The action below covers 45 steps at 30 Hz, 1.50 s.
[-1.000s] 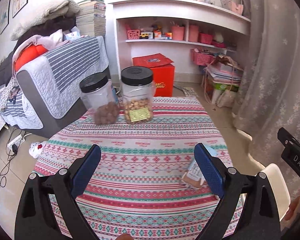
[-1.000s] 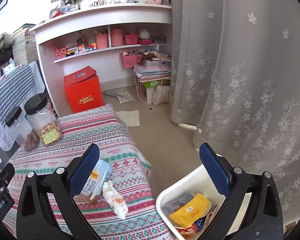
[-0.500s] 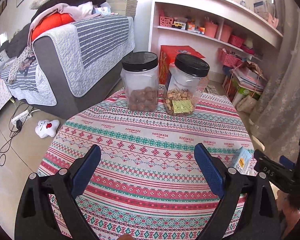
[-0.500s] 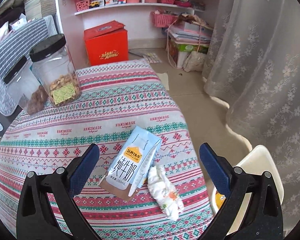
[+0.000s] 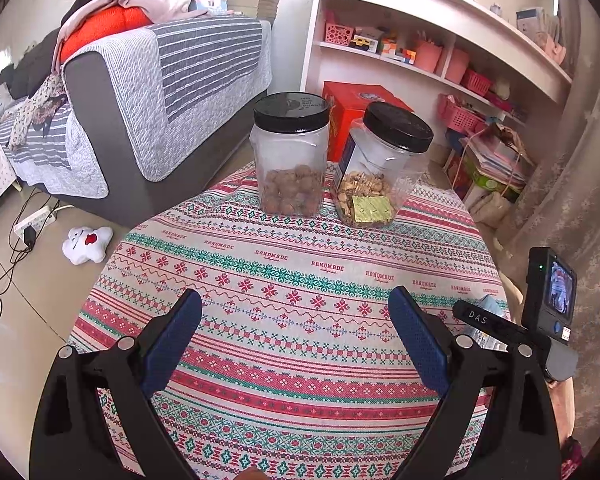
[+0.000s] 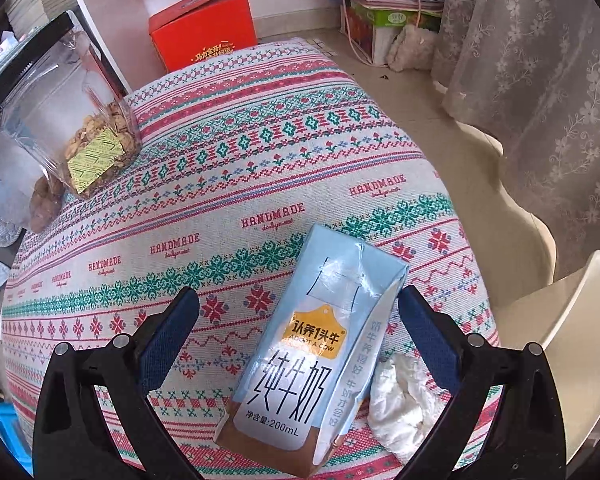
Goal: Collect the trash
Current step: 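Lift the milk carton with the right gripper while the left grasps the white crumpled tissue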
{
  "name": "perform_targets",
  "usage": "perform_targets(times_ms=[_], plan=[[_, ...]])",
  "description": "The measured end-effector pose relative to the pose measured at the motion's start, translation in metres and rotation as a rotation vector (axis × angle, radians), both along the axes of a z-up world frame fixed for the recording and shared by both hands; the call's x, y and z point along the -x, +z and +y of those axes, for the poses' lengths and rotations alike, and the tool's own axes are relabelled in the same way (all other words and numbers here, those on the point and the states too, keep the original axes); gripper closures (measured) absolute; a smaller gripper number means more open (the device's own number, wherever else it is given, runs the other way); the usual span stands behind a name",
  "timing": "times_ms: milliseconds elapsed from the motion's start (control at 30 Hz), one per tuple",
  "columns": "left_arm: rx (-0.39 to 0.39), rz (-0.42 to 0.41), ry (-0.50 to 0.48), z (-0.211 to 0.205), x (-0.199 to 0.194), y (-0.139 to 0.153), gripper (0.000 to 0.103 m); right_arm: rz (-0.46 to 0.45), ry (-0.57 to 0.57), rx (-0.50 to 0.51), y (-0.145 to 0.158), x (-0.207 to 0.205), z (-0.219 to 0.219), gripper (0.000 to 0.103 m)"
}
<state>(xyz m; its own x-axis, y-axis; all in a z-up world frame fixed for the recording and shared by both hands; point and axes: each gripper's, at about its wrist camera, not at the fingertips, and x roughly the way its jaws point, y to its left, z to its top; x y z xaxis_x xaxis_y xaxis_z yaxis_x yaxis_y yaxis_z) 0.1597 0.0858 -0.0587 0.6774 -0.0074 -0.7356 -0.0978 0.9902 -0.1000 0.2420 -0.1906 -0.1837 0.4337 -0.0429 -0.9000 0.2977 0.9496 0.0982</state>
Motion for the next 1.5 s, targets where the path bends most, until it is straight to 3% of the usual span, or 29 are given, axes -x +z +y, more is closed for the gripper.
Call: perform_targets(times_ms=[33,100,133,300,433,733,867,1067,1300,1400,1433,1500], plan=[[0.001,0.003,0.001,0.001,-0.001,-0.001,0.012,-0.006,0.011,0.000,0.001,-0.001,0.004,0.018],[0.006,0.010,0.001,0.003,-0.002,-0.002,0.012,-0.013,0.045,-0.012,0.004,-0.003,0.012,0.048],[0.008,0.013,0.000,0.004,-0.002,-0.003,0.012,-0.017,0.064,-0.026,0.005,-0.003,0.016,0.052],[0.007,0.014,-0.014,0.002,-0.002,-0.004,0.012,-0.063,0.130,-0.114,0.025,0.008,0.037,0.053],[0.011,0.017,-0.014,0.001,-0.002,-0.005,0.012,-0.158,0.148,-0.202,0.066,0.026,0.037,0.053],[-0.010,0.090,-0.072,-0.027,0.001,-0.030,0.012,-0.355,0.094,-0.258,0.144,0.076,-0.029,0.052],[0.037,0.154,-0.114,-0.058,-0.001,-0.044,0.012,-0.394,0.049,-0.264,0.161,0.095,-0.067,0.052],[0.128,0.282,-0.188,-0.138,-0.014,-0.072,0.012,-0.449,-0.044,-0.244,0.176,0.122,-0.121,0.052],[0.089,0.369,-0.246,-0.228,-0.024,-0.096,0.013,-0.464,-0.116,-0.233,0.176,0.144,-0.168,0.053],[0.055,0.424,-0.251,-0.247,-0.031,-0.111,0.033,-0.455,-0.108,-0.282,0.170,0.146,-0.177,0.053],[0.059,0.448,-0.259,-0.250,-0.032,-0.116,0.050,-0.453,-0.109,-0.294,0.169,0.145,-0.176,0.054],[0.088,0.464,-0.302,-0.254,-0.030,-0.120,0.065,-0.454,-0.112,-0.297,0.169,0.144,-0.177,0.054]])
